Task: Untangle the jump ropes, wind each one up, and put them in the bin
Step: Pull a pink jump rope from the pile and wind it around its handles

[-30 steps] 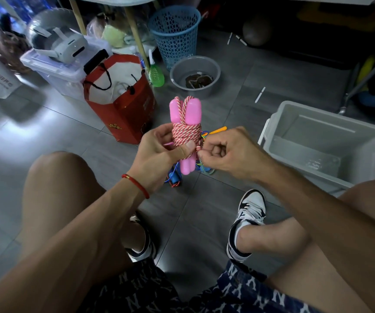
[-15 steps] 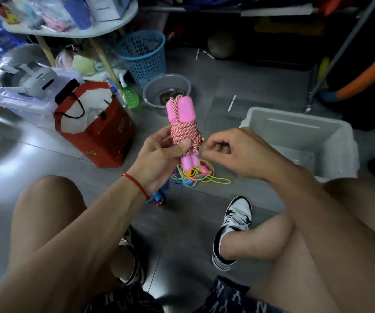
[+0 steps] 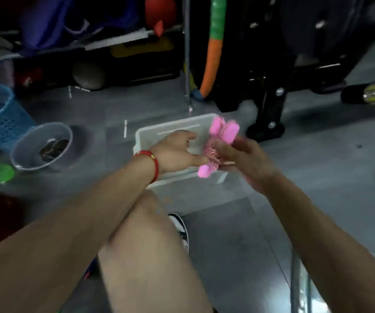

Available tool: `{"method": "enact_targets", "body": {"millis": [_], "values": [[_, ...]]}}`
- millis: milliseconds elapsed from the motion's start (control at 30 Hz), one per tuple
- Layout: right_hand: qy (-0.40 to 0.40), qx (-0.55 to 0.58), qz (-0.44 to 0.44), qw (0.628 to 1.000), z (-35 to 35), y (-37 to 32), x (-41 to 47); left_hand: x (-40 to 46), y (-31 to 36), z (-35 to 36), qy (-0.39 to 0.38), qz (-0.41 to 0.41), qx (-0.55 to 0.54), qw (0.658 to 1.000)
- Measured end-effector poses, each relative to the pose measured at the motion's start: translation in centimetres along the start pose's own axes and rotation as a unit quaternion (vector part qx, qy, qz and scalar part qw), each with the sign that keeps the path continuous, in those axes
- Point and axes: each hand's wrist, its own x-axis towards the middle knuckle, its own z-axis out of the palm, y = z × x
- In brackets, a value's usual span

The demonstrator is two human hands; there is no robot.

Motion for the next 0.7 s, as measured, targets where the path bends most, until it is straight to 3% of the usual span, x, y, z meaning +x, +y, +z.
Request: {"method": "enact_targets", "body": {"millis": [133, 233, 333, 433, 533, 700], "values": [[0.124, 0.077, 0.137, 0.980, -6.4, 12.3, -2.9, 3.6, -0.2, 3.7, -0.098, 0.008, 0.177, 0.979], [0.219, 0.037, 0.244, 0.944, -7.3, 20.3, -3.2, 5.1, -2.2, 4.4, -0.161, -0.028, 0.289, 0.943], [0.289, 0.021, 0.292, 0.912, -7.6, 25.4, -1.4, 6.3, -3.8, 4.5, -0.174, -0.052, 0.308, 0.934], [0.328, 0.091, 0.307, 0.889, -7.9, 27.4, 1.2, 7.1, -5.4, 4.2, -0.185, -0.052, 0.318, 0.928], [0.350, 0.144, 0.305, 0.874, -8.4, 28.6, 3.7, 7.6, -6.0, 3.7, -0.203, -0.057, 0.307, 0.928], [0.378, 0.121, 0.356, 0.846, -8.6, 31.5, 4.5, 8.0, -5.9, 3.3, -0.190, -0.048, 0.314, 0.929]]}}
